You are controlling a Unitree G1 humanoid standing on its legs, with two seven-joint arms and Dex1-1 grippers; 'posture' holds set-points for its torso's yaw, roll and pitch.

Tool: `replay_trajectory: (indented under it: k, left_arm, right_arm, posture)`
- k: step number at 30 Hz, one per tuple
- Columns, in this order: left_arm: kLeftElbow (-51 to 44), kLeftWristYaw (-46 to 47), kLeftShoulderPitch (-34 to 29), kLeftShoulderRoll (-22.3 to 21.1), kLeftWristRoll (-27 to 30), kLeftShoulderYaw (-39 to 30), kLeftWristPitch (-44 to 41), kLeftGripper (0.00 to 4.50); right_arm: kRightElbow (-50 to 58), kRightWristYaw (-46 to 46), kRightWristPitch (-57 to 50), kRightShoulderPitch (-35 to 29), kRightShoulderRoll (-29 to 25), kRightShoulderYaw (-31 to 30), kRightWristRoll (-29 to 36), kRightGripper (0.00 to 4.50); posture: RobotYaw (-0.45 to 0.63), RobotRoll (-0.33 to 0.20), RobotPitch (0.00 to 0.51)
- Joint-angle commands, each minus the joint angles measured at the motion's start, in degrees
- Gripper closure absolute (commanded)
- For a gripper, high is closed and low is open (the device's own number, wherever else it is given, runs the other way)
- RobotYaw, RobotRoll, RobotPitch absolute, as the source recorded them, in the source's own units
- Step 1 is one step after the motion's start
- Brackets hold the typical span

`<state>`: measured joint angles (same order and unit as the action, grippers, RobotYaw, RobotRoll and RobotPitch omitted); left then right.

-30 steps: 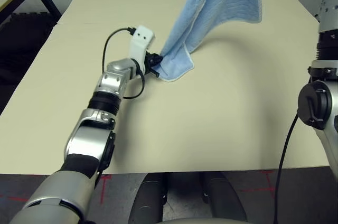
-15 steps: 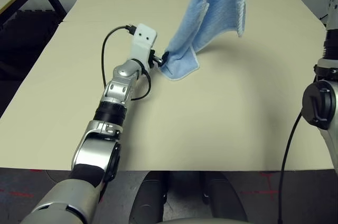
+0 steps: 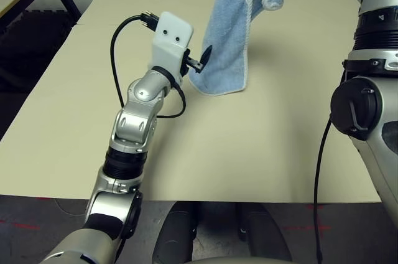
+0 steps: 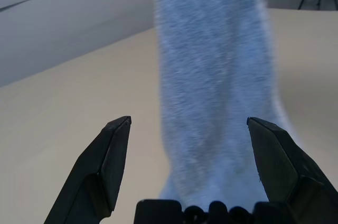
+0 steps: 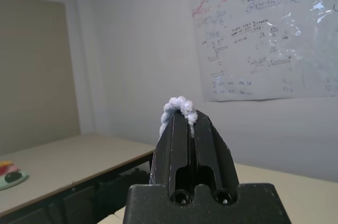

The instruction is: Fold the towel and set it aside.

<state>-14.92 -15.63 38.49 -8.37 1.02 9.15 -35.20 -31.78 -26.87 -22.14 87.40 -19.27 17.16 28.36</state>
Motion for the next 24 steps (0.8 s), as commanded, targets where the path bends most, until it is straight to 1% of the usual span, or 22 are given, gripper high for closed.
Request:
replay_trajectory:
  k: [1, 3, 5, 7, 10, 13, 16, 21, 24]
  left_arm:
    - [-1.84, -3.6, -0.1, 2.71, 4.67, 2.23, -3.72, 0.03]
    - [-3.29, -6.72, -0.4, 3.44, 8.71, 2.88, -9.02, 0.03]
    - [-3.73, -7.52, -0.67, 3.78, 10.57, 3.1, -12.58, 0.03]
    - [-2.39, -6.82, -0.9, 4.04, 10.77, 3.52, -15.08, 0.03]
    - [1.4, -4.28, -0.97, 5.12, 9.61, 3.78, -16.36, 0.03]
    - [6.93, -1.98, -0.16, 6.37, 8.09, 4.15, -15.56, 0.03]
    - [13.34, -0.25, 1.51, 7.63, 6.18, 4.78, -12.71, 0.03]
    - [25.17, 1.76, 6.15, 9.7, 2.44, 5.85, -5.56, 0.03]
    - [29.7, 2.31, 8.05, 10.51, 1.02, 5.86, -2.38, 0.03]
  right_arm:
    - [0.02, 0.84, -0.33, 0.49, 0.5, 0.22, 0.56, 4.5]
    - [-0.29, 1.19, -0.17, 0.59, 0.76, 0.13, 0.35, 4.5]
    - [-0.58, 1.38, 0.0, 0.76, 0.91, 0.07, 0.23, 4.5]
    - [-0.77, 1.52, 0.2, 1.03, 1.03, 0.03, 0.25, 4.5]
    - [-1.02, 1.54, 0.56, 1.39, 1.07, 0.0, 0.24, 4.5]
    - [-1.13, 1.56, 0.86, 1.62, 1.1, -0.05, 0.12, 4.5]
    - [-1.03, 1.58, 0.96, 1.67, 1.12, -0.08, 0.07, 4.5]
    - [-0.75, 1.77, 0.89, 1.51, 1.23, -0.24, 0.01, 4.5]
    - [-0.48, 1.97, 0.77, 1.4, 1.34, -0.34, 0.01, 4.5]
  posture:
    - [0.12, 0.0, 0.231]
    - [0.12, 0.0, 0.234]
    - [0.12, 0.0, 0.235]
    - [0.12, 0.0, 0.232]
    - [0.11, 0.0, 0.232]
    - [0.11, 0.0, 0.232]
    - [0.11, 0.0, 0.233]
    - [0.1, 0.0, 0.24]
    - [0.1, 0.0, 0.24]
